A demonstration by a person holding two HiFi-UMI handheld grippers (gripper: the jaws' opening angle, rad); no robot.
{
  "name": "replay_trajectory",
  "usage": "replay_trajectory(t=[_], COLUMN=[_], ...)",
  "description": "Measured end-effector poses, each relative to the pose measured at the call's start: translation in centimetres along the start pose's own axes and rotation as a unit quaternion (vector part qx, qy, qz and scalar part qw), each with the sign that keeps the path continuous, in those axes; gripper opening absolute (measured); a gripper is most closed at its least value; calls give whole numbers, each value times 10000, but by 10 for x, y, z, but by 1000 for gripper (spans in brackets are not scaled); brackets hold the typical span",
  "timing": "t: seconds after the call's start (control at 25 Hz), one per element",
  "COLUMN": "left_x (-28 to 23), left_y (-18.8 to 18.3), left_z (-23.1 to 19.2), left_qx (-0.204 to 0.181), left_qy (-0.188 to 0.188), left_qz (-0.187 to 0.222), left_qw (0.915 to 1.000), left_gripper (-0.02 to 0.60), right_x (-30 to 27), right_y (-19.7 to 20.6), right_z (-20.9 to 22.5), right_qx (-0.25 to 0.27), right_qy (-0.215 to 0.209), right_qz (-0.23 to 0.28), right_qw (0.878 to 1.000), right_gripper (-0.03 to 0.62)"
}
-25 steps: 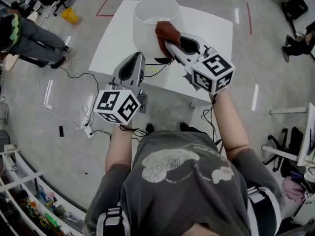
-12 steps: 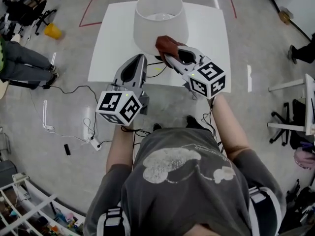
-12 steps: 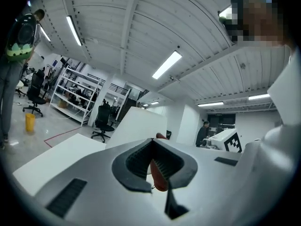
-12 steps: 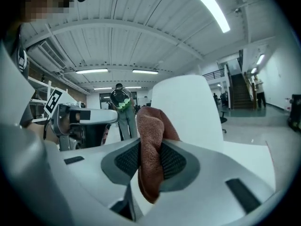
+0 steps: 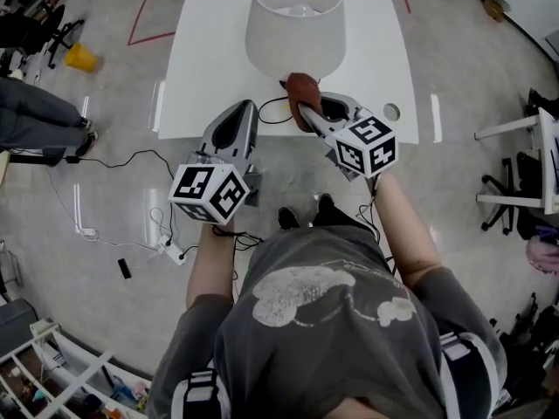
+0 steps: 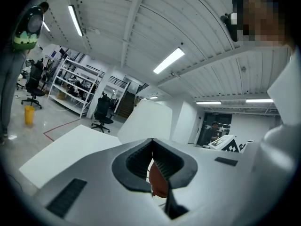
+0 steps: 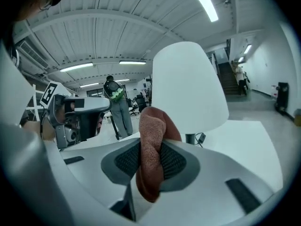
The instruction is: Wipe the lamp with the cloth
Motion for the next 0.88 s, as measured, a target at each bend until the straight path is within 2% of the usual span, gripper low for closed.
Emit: replay_trajectory(t=[0.2,0.4,0.56,0.72,0.88], left_x=[-2,-6,-6,-9,-17], left_y=[-3,-20,-39,-55,-60], left_z=[-1,20,19,5,-23], left_qx=[-32,-276,-402,-491,-421], left_qy=[-114,-177,-288,-167,91], left_qz=[42,246,381,517,471], left_qw=[9999,9992,9980,9973,9980], left_gripper=[9,9,9,9,9], right_x=[8,26,22,13,-2], right_y=[-19,-63,-100,-125,-131], right_z=[-12,-14,-19,-19,-21], right_qx=[120,442,643,664,583], right_qy=[-197,-397,-519,-327,13], right_qz=[309,892,1183,1459,1506], right_qw=[9993,9942,9895,9865,9869], right_gripper=[95,95,97,97,97])
Point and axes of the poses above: the fingertips, and each gripper's own axes: x backward along the fingers, z to its right, y out of its underside, the point moved 10 cm from there along x, backward along the fingers, and after that the axes turned 12 degrees about -y, right-handed, at the moved point
